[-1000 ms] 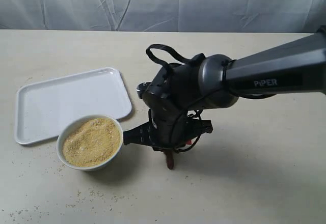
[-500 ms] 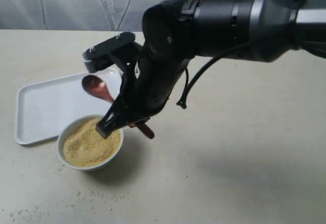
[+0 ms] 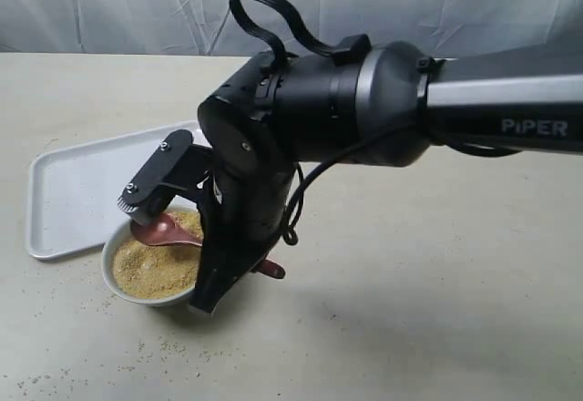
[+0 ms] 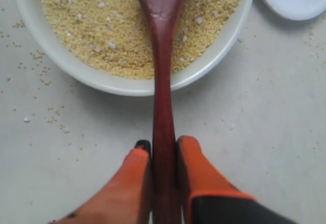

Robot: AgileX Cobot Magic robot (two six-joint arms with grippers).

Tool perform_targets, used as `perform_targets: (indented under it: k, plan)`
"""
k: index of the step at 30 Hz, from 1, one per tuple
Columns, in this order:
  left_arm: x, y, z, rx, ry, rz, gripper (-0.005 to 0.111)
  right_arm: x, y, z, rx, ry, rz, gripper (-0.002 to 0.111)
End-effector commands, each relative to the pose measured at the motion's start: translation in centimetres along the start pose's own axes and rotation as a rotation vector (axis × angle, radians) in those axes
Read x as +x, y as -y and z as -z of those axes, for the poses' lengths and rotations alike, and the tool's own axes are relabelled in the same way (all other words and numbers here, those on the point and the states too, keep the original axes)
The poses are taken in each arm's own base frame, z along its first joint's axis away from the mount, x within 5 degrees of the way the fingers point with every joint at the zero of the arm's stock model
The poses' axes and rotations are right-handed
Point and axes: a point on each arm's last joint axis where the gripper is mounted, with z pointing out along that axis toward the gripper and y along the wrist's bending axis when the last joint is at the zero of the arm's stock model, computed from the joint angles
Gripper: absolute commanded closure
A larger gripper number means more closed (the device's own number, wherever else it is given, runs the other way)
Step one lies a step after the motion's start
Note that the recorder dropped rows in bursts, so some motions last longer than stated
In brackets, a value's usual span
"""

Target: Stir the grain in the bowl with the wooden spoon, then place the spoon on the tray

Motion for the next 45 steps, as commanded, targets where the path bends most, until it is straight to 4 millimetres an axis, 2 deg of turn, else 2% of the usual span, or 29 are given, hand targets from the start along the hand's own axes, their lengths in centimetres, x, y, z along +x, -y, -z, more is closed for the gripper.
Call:
perform_targets:
  k: [1,5,13,16,18,19,20,21,22,23,28,32,39,45]
  plan:
    - [0.1,0.0,0.0,-0.001,0.006,0.000,0.106,-0.3,0.1,0.1,0.015,0.026,0.016,0.096]
    - [0.1,0.0,0.0,-0.001,0.006,0.000,0.106,-0.4,0.2,0.1,0.017,0.035,0.016,0.083]
    - [0.1,0.0,0.0,-0.001,0.006,0.000,0.106,-0.5,0.3,0.3,0.028,0.054,0.005,0.071]
    - [0.1,0.0,0.0,-0.001,0.006,0.000,0.106,-0.6,0.4,1.5,0.038,0.090,-0.076,0.069]
    - [0.1,0.0,0.0,-0.001,0.006,0.000,0.106,-0.8,0.3,3.6,0.020,0.150,-0.187,0.069]
    - [0.1,0.0,0.0,-0.001,0.006,0.000,0.106,-0.8,-0.1,5.0,-0.034,0.179,-0.278,0.073]
    - [0.1,0.0,0.0,-0.001,0.006,0.000,0.106,-0.7,-0.4,5.5,-0.065,0.172,-0.300,0.077]
    - [0.1,0.0,0.0,-0.001,0.006,0.000,0.106,-0.2,-0.9,6.0,-0.118,0.119,-0.327,0.094]
    - [0.1,0.0,0.0,-0.001,0.006,0.000,0.106,0.1,-1.1,6.0,-0.133,0.079,-0.330,0.102]
    - [0.1,0.0,0.0,-0.001,0.006,0.000,0.106,0.6,-1.4,5.4,-0.153,0.002,-0.325,0.108]
    - [0.1,0.0,0.0,-0.001,0.006,0.000,0.106,0.7,-2.2,0.8,-0.228,-0.147,-0.373,0.108]
    - [0.1,0.0,0.0,-0.001,0.006,0.000,0.106,1.3,-1.8,-2.4,-0.164,-0.256,-0.378,0.108]
    - [0.1,0.0,0.0,-0.001,0.006,0.000,0.106,1.3,-0.2,-3.3,0.027,-0.227,-0.442,0.108]
    - [0.1,0.0,0.0,-0.001,0.006,0.000,0.106,0.3,1.3,-3.4,0.166,-0.085,-0.517,0.108]
